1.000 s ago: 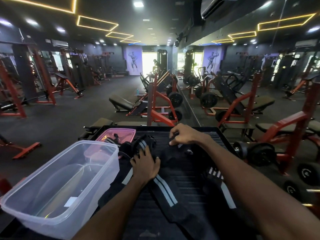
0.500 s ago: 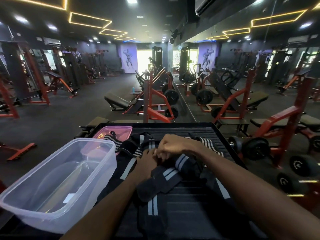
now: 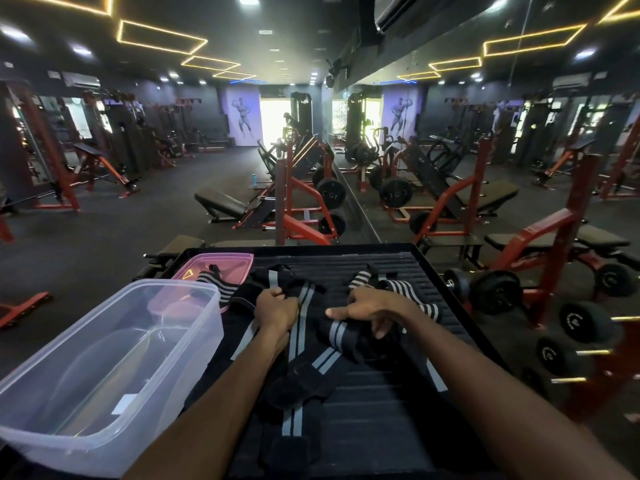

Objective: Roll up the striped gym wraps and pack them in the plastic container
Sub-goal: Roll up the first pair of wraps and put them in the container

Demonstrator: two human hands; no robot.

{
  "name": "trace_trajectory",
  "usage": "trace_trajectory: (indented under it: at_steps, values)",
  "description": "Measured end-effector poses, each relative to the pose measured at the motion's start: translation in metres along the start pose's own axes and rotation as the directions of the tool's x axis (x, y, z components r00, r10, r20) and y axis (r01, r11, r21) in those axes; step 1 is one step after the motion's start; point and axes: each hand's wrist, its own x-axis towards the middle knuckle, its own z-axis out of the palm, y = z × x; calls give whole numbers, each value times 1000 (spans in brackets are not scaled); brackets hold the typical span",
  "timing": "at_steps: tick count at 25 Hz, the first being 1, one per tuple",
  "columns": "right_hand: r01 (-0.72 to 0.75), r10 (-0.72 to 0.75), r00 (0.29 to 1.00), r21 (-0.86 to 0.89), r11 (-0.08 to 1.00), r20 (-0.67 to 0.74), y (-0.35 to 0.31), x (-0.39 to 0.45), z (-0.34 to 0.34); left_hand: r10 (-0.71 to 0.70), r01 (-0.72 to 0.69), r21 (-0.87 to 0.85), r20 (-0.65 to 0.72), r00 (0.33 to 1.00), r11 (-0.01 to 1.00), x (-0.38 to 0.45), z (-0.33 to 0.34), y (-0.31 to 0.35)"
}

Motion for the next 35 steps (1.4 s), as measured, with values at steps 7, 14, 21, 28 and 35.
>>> trace_trajectory:
  at_steps: [7, 14, 21, 28, 35]
  values:
    - [238, -224, 970, 195, 952, -91, 6, 19, -2, -30, 65, -98, 321, 946, 993, 1, -15, 12]
    - [263, -174, 959, 478, 838, -222, 16, 37, 10, 159, -260, 275, 342, 926, 925, 8, -7, 5]
    - [243, -57, 939, 538, 807, -339, 18, 44, 14, 259, -329, 444, 212, 942, 833, 10, 4, 1]
    - [237, -233, 964, 12, 971, -131, 25, 41, 12, 585, -580, 525, 179, 791, 623, 4, 18, 4]
    - [366, -99, 853, 452, 813, -513, 40, 65, 30, 540, -610, 386, 284, 792, 692, 6, 15, -9]
